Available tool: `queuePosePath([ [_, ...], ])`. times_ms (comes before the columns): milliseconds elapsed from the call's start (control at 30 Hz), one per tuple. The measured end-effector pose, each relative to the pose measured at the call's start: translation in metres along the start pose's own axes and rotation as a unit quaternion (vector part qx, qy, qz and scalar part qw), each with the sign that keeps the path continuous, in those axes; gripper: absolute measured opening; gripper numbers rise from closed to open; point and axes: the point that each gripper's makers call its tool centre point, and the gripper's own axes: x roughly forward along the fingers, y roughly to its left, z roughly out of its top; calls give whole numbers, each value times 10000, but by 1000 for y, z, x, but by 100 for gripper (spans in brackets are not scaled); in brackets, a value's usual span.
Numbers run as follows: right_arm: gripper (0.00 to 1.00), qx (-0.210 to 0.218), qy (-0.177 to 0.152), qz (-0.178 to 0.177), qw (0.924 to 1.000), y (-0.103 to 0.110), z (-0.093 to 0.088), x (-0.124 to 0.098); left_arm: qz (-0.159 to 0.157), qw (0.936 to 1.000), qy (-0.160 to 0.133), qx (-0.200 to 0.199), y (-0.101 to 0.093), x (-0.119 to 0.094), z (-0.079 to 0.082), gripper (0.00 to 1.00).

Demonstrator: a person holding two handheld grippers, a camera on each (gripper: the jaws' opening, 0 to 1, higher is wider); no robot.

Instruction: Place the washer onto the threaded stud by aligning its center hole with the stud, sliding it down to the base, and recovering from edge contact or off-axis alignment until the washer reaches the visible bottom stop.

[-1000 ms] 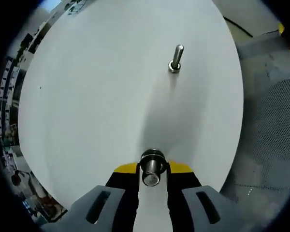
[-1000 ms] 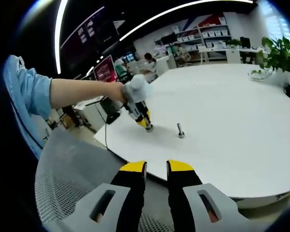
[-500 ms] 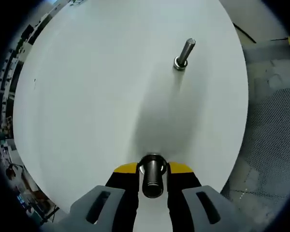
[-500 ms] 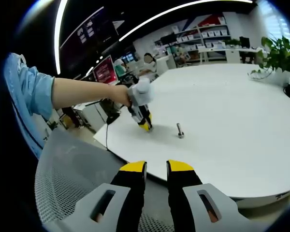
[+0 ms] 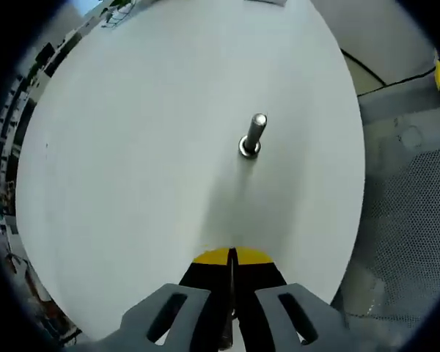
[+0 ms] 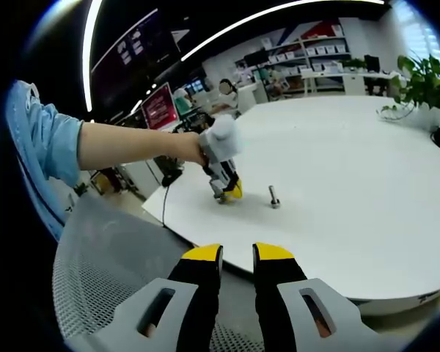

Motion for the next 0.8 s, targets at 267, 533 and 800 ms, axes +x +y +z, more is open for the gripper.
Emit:
queuePosePath([
  [267, 19, -43, 18, 57, 10000, 2, 0, 0, 269, 9940, -954, -453, -6, -58, 6, 0],
  [533, 19, -64, 2, 84, 9999, 3, 0, 0, 436, 9697, -2020, -1305, -45, -139, -22, 0],
  [800, 20, -89, 28, 100, 9999, 4, 0, 0, 959, 9272, -2840, -2246, -79, -196, -75, 4],
])
